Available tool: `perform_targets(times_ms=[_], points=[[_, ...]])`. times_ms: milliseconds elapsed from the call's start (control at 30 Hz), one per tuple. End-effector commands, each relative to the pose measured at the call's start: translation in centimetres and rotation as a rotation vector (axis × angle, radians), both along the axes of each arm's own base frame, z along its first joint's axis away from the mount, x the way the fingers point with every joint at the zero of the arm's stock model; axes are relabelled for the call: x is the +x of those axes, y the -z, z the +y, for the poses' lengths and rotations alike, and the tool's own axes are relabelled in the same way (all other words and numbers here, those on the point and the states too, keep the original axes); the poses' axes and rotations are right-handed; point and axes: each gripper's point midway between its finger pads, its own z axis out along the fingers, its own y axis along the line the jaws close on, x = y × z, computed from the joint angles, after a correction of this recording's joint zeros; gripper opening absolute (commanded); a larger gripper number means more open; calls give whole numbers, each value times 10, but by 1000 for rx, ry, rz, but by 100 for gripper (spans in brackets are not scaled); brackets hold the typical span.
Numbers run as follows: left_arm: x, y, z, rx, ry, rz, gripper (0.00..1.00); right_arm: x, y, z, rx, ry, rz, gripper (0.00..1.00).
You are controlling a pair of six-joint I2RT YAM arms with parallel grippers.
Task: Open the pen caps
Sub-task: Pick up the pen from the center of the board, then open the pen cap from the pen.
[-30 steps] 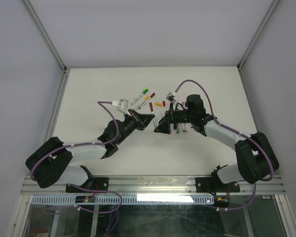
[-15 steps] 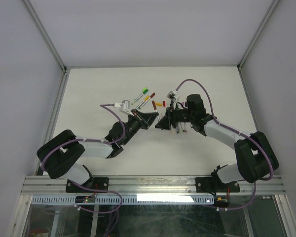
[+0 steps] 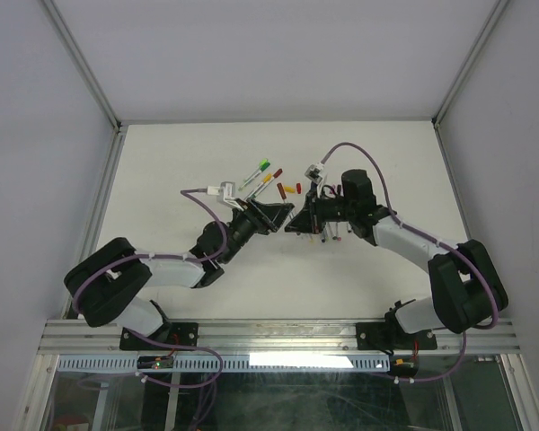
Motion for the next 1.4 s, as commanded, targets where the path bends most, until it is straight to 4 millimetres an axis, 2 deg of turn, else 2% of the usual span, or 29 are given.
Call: perform_targets(times_ms=[0, 33, 100, 233, 433, 600, 633, 867, 1033, 1067, 1167, 1200, 1267, 1367], points=[[-15, -54, 17, -94, 24, -139, 70, 1, -35, -2, 68, -91, -65, 0], [-17, -59, 21, -99, 39, -156, 79, -3, -37, -3, 75, -129, -65, 0], [-19, -68, 29, -110, 59, -176, 88, -8, -41, -4, 89, -175, -67, 0], [-5, -65, 37, -53, 21, -79, 99, 3, -38, -7, 35, -110, -115, 0], [13, -68, 27, 13, -37, 14, 99, 9, -36, -9, -2, -78, -129, 0], [18, -69, 6, 20, 26, 23, 99, 10, -35, -10, -11, -72, -139, 0], [20, -66, 3, 24, 26, 42, 97, 10, -35, -10, -11, -72, -143, 0], [34, -49, -9, 70, 1, 136, 59, 13, -35, -12, -25, -52, -157, 0], [35, -46, -18, 82, 17, 145, 40, 14, -32, -12, -39, -47, -160, 0], [34, -47, -19, 81, 23, 144, 33, 14, -33, -12, -40, -49, -166, 0], [36, -34, -24, 102, 35, 163, 16, 12, -33, -12, -39, -64, -173, 0], [36, -33, -24, 102, 36, 165, 10, 11, -34, -12, -37, -70, -172, 4], [34, -33, -25, 99, 48, 156, 0, 10, -34, -12, -30, -71, -161, 18], [27, -35, -29, 88, 91, 130, 0, 10, -38, -15, 21, -81, -101, 38]])
